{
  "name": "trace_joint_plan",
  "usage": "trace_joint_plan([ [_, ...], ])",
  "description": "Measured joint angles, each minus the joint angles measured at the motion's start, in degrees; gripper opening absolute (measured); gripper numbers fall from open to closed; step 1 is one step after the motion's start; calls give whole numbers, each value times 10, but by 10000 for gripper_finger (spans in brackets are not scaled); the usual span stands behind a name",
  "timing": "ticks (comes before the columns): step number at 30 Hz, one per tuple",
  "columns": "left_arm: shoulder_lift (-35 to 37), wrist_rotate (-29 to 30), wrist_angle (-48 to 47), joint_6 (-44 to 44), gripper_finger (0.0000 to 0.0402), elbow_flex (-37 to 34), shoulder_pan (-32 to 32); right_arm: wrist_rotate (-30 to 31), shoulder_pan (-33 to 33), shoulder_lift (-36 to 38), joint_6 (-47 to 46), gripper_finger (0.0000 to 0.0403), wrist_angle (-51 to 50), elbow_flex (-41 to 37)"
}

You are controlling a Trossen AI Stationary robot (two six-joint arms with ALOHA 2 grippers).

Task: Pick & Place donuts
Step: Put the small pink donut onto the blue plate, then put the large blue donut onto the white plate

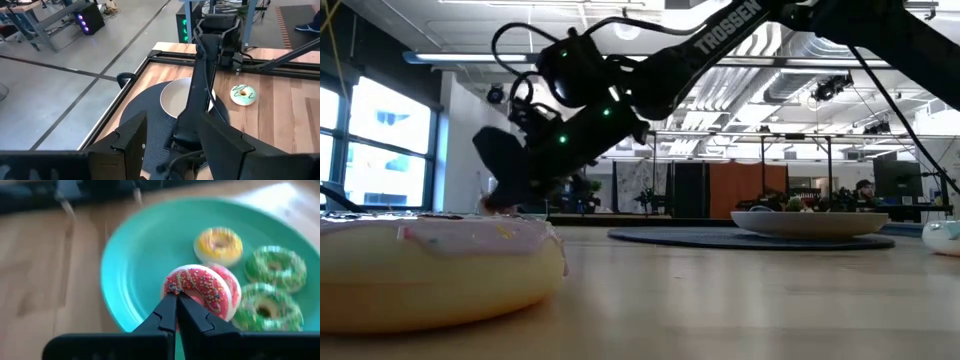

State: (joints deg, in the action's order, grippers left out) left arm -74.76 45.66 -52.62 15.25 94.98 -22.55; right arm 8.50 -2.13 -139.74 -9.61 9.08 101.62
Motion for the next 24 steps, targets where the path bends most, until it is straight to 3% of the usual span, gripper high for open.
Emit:
trace_joint_plan([
  [6, 0, -2, 0, 2, 172, 0, 0, 0, 0, 2, 26, 32, -22, 2],
  [17, 0, -14, 1, 17, 172, 0, 0, -30, 4, 14, 41, 117, -30, 2],
  [24, 0, -13, 2, 17, 172, 0, 0, -27, 10, 70, 48, 130, -98, 2],
])
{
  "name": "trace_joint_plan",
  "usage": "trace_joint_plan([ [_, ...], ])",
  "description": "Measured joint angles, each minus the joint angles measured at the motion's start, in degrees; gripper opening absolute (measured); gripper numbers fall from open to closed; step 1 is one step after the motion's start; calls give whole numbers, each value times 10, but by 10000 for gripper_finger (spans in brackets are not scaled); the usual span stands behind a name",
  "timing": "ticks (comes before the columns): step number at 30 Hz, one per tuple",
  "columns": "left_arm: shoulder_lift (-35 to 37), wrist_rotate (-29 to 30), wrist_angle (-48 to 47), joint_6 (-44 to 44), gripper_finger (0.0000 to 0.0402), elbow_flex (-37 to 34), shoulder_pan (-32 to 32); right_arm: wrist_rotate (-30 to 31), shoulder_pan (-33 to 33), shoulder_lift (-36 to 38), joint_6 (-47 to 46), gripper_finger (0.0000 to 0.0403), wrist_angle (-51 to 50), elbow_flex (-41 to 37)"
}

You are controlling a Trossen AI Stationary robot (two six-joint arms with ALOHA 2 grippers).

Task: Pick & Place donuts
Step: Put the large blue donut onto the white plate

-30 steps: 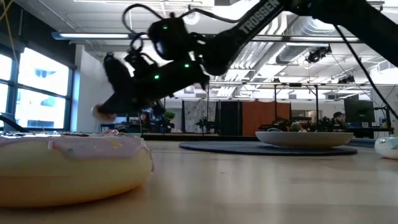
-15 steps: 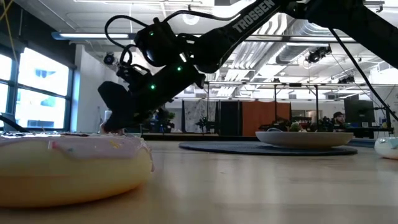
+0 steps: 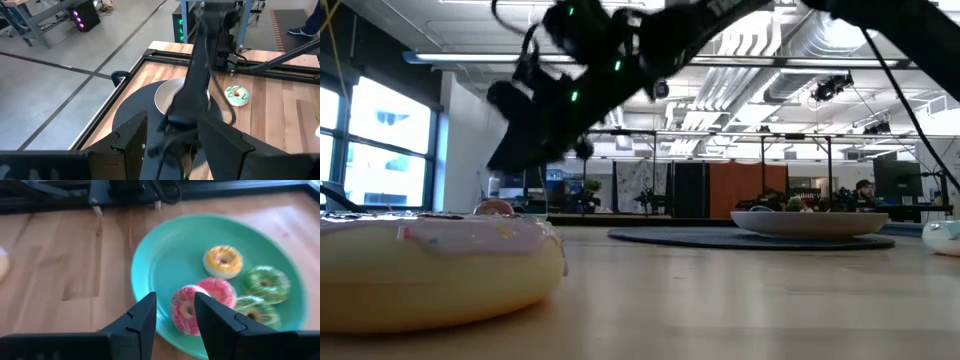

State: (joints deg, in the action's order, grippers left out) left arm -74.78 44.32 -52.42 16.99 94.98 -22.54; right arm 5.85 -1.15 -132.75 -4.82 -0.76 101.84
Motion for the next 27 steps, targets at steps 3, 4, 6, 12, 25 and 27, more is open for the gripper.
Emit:
trace_joint_plan([
  [3, 0, 0, 0, 0, 172, 0, 0, 2, 4, 50, 22, 129, -81, 0],
  [4, 0, 0, 0, 0, 172, 0, 0, 2, 7, 69, 29, 129, -113, 0],
  [6, 0, 1, 0, 0, 172, 0, 0, 2, 14, 109, 40, 130, -188, 0],
  [12, 0, -2, 0, 2, 172, 0, 0, 0, 35, 237, 67, 131, -443, 0],
  [25, -1, -3, 0, 30, 172, 0, 0, 20, 88, 500, -122, 131, -741, -179],
  [27, -1, -3, 0, 29, 172, 0, 0, 19, 104, 547, -165, 131, -721, -252],
])
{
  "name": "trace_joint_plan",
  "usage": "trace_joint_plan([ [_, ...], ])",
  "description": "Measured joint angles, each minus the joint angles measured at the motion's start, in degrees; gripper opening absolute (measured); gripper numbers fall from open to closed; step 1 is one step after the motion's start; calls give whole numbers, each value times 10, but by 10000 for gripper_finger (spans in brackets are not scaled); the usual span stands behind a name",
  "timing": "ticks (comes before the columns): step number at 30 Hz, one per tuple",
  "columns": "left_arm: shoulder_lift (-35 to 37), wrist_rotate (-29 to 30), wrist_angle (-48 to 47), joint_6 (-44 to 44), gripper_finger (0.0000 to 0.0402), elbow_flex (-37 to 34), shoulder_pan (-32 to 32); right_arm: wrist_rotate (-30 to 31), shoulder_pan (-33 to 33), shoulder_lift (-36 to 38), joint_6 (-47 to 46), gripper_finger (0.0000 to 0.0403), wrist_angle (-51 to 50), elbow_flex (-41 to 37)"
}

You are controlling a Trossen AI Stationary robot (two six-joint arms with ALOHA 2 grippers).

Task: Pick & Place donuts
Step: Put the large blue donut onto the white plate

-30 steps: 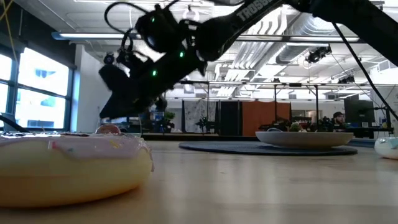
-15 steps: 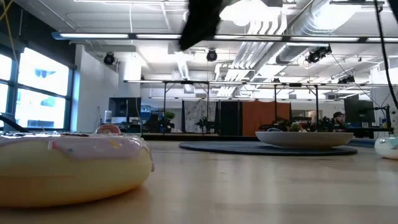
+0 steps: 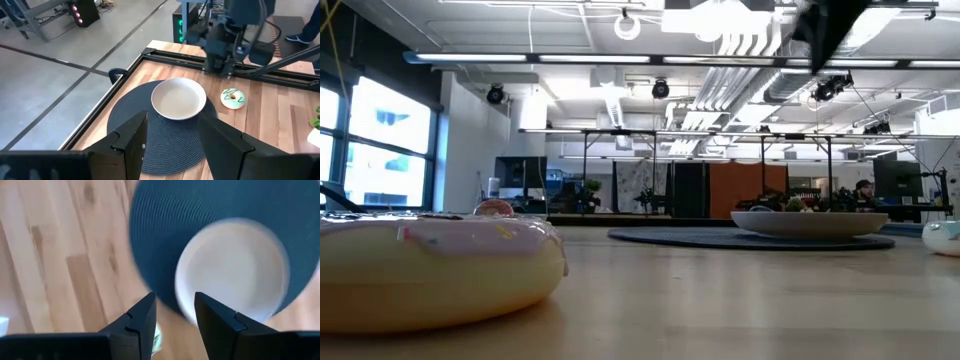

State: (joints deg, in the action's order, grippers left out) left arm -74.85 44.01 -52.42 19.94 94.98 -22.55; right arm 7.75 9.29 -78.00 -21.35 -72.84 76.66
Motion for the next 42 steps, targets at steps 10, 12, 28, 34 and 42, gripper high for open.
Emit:
trace_joint_plan([
  [10, 0, 0, 0, 1, 172, 0, 0, -9, 83, 136, -160, 131, 88, -265],
  [12, 0, 0, 0, 1, 172, 0, 0, -11, 96, 146, -183, 131, 90, -287],
  [28, 0, 31, 24, 14, 172, 0, 0, -58, 115, 152, -277, 131, 288, -498],
  [34, 0, 31, 26, 14, 172, 0, 0, -71, 105, 153, -277, 125, 332, -540],
  [42, 0, 30, 26, 11, 172, 0, 0, -83, 105, 150, -256, 20, 313, -509],
])
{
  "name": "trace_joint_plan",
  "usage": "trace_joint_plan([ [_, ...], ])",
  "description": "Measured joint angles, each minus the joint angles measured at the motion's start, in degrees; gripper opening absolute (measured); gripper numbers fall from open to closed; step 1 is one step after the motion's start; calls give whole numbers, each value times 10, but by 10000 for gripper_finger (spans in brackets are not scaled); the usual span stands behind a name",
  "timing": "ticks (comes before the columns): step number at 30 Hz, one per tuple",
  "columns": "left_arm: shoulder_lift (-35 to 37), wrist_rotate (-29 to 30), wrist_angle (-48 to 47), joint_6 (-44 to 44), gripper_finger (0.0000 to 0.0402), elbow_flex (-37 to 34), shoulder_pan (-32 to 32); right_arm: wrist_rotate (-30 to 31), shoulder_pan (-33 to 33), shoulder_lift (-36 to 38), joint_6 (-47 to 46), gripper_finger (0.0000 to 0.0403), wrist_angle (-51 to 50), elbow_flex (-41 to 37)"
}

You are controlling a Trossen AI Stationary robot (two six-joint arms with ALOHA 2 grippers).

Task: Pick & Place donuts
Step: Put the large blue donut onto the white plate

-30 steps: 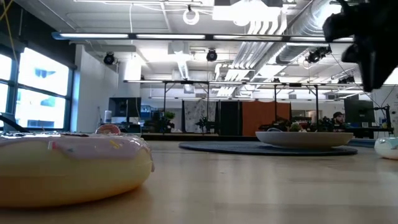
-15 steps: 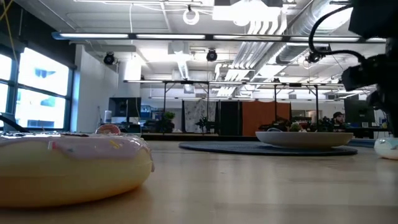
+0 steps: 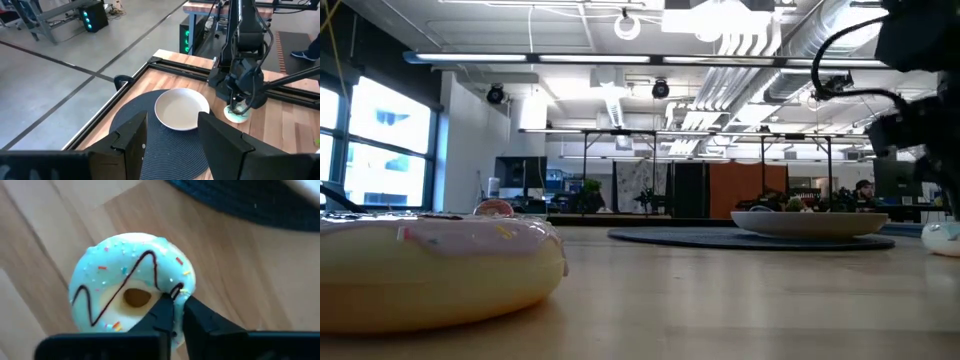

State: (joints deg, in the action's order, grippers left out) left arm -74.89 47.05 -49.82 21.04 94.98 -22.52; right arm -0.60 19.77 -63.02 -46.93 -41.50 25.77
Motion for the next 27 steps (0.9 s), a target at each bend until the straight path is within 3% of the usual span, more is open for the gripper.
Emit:
trace_joint_plan([
  [5, 0, -4, 0, -1, 172, 0, 0, 24, 0, 0, 45, 26, -39, 102],
  [8, -7, -8, 0, -2, 172, 0, 0, 68, -2, 0, 91, 22, -73, 173],
  [14, -25, -27, 0, -2, 172, 0, 0, 261, -64, 0, 148, 11, -81, 246],
  [16, -36, -27, 0, -2, 172, 0, 0, 289, -103, 0, 146, 15, -81, 247],
  [22, -52, -27, 0, -18, 172, 0, 0, 248, -237, 0, 175, 10, -61, 191],
  [27, -52, -27, 3, -28, 172, 0, 0, 183, -335, 1, 203, 12, 28, 99],
])
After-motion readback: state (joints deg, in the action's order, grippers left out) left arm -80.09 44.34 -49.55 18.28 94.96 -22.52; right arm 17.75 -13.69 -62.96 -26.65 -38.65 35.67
